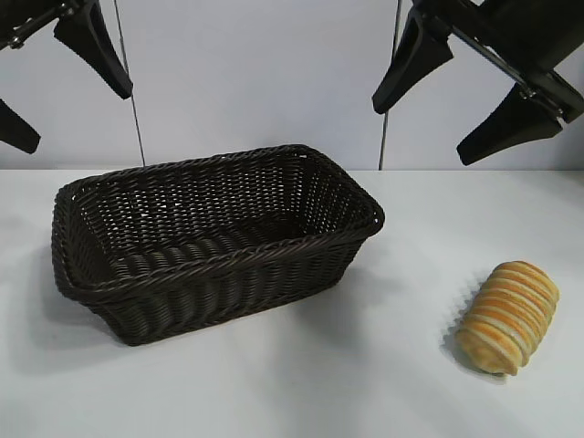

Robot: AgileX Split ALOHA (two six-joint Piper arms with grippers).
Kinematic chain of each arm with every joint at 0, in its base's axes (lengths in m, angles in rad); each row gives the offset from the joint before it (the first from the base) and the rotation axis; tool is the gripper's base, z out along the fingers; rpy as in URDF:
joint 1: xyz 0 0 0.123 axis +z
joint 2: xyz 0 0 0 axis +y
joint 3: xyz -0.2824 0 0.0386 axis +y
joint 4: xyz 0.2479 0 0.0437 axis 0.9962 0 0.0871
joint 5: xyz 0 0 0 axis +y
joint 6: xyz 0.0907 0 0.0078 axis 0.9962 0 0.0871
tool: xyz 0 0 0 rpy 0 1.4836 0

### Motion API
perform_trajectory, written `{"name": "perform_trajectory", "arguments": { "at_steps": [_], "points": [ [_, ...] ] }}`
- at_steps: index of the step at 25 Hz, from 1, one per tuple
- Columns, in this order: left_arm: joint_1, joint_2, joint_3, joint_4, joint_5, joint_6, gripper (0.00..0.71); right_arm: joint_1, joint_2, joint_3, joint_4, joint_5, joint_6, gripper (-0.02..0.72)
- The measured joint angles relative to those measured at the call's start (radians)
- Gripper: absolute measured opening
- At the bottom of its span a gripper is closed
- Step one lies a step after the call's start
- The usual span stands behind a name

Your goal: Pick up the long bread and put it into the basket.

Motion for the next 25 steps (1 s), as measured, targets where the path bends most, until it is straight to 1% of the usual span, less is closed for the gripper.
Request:
{"name": "perform_trajectory", "arguments": {
  "at_steps": [17, 25],
  "points": [
    [0.000, 0.000, 0.000, 0.000, 0.000, 0.000, 0.691, 0.000, 0.000, 0.000, 0.000, 0.000, 0.000, 0.695],
    [0.000, 0.000, 0.000, 0.000, -0.114, 0.000, 0.691, 0.000, 0.000, 0.000, 0.000, 0.007, 0.000, 0.695]
  ]
}}
